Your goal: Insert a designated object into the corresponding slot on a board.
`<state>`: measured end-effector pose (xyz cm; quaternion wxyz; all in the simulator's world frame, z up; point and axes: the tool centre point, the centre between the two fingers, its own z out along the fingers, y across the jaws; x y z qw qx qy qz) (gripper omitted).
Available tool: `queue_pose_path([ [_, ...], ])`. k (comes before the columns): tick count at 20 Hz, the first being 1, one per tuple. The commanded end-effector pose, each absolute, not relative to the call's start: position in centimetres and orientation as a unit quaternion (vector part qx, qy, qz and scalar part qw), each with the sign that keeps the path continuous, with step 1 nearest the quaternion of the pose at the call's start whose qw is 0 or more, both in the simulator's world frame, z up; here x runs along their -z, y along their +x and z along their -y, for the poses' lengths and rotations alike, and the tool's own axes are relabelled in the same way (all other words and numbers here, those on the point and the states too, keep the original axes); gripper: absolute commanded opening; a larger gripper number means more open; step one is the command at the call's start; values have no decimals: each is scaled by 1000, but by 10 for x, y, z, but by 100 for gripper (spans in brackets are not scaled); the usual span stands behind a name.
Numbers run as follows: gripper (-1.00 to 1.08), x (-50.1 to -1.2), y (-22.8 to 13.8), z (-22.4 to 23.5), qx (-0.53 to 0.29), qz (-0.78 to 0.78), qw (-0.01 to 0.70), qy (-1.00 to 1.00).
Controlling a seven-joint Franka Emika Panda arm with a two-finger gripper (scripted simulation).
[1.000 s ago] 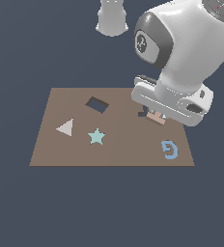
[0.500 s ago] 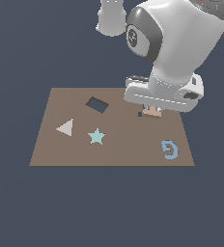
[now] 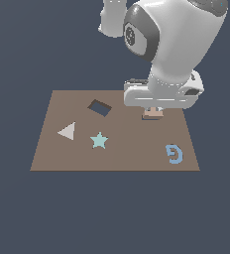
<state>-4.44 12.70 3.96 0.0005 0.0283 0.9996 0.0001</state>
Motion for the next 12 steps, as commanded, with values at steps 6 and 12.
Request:
queue_pose_path([
  [6,-100,-40,-46,-124,0,-1000,1,6],
  [12,-100,-33,-46,-124,0,-1000,1,7],
])
